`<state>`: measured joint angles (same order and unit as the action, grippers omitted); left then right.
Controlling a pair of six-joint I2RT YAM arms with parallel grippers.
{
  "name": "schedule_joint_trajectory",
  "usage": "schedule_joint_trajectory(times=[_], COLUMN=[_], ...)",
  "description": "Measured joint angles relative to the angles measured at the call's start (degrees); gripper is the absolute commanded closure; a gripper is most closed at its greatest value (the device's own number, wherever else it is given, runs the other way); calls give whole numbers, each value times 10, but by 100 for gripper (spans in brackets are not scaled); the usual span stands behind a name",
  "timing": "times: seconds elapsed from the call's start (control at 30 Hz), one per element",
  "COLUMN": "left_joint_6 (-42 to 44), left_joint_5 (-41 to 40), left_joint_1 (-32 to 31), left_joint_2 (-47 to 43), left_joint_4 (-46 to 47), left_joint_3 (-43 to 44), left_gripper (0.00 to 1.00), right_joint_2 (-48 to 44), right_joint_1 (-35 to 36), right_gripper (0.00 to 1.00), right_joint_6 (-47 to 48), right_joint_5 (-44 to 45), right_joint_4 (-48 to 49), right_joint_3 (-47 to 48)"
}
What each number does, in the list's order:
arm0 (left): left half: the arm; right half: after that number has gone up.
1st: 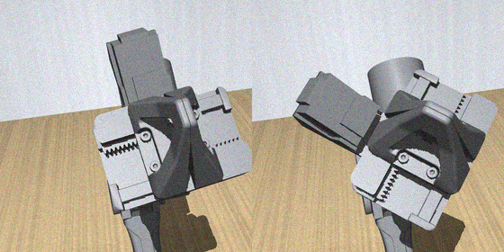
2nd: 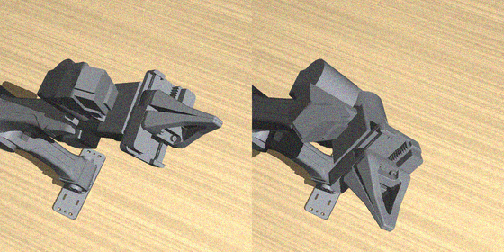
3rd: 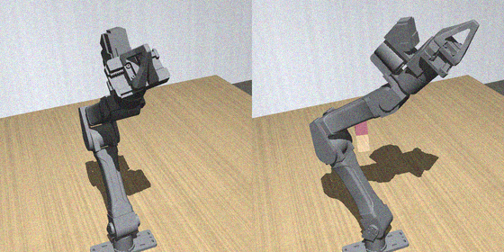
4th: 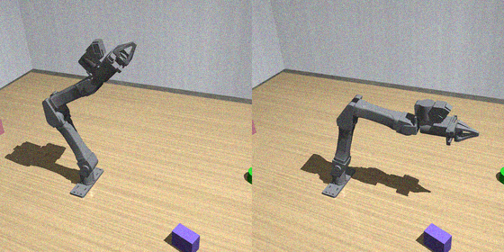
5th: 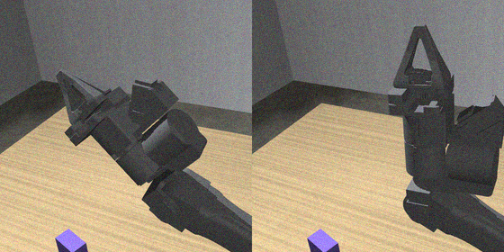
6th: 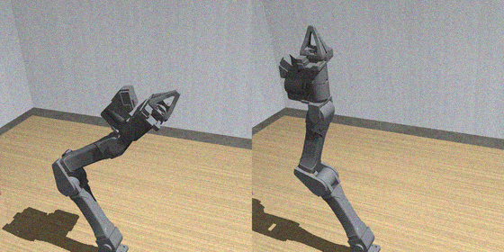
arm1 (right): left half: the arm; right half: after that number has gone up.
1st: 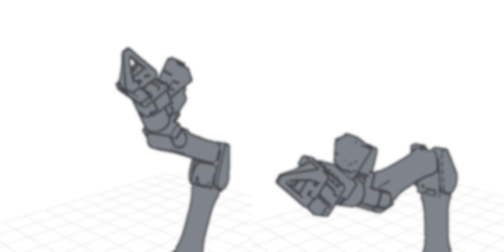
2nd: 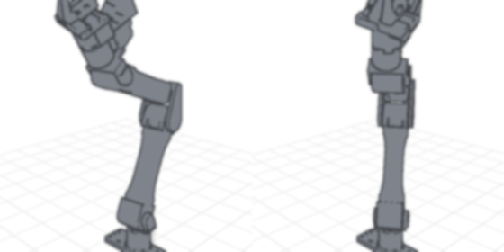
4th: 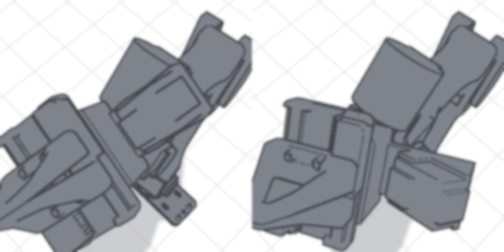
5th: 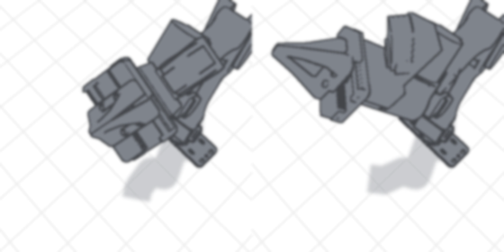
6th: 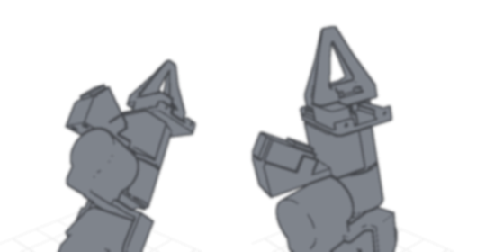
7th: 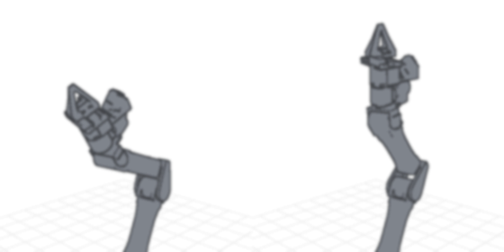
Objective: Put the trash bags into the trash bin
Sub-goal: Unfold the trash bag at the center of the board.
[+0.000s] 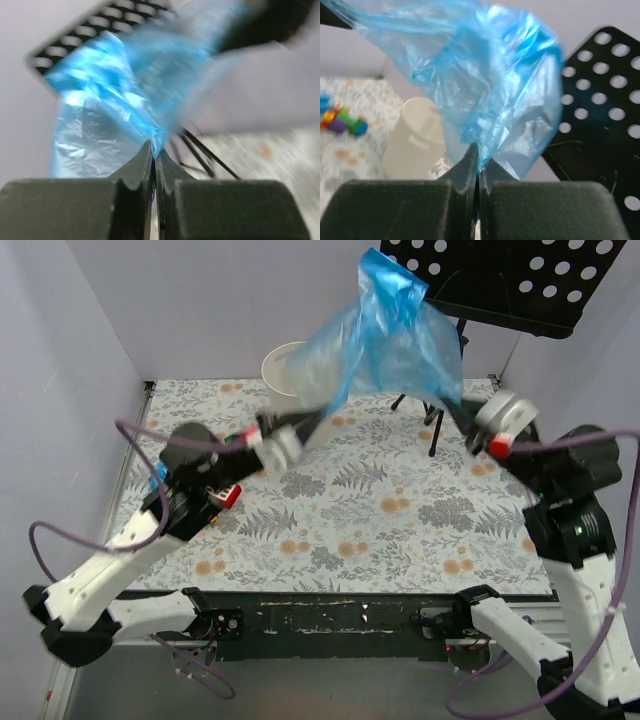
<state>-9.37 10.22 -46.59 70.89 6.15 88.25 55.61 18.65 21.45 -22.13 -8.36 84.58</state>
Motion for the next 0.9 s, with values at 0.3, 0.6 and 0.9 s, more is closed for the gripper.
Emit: schedule_joint_trajectory(times=[0.3,0.6,0.9], left_joint_6=[250,126,234], left_joint_5=[197,31,-89], left_joint_1=[-223,-224,-223], left_joint_2=[-341,-230,-172], left_joint_4=[-412,-286,17], left_joint_3=[-456,-359,-297], left_gripper=[100,100,100], right_joint_2=[-209,-173,-66], right_joint_1=[155,160,160], right_gripper=[99,99,99], right_joint_6=[340,210,123], right_joint_5=[-90,-93,2], right_joint_4=[-483,-419,-231], right_joint_3=[-386,-223,-84])
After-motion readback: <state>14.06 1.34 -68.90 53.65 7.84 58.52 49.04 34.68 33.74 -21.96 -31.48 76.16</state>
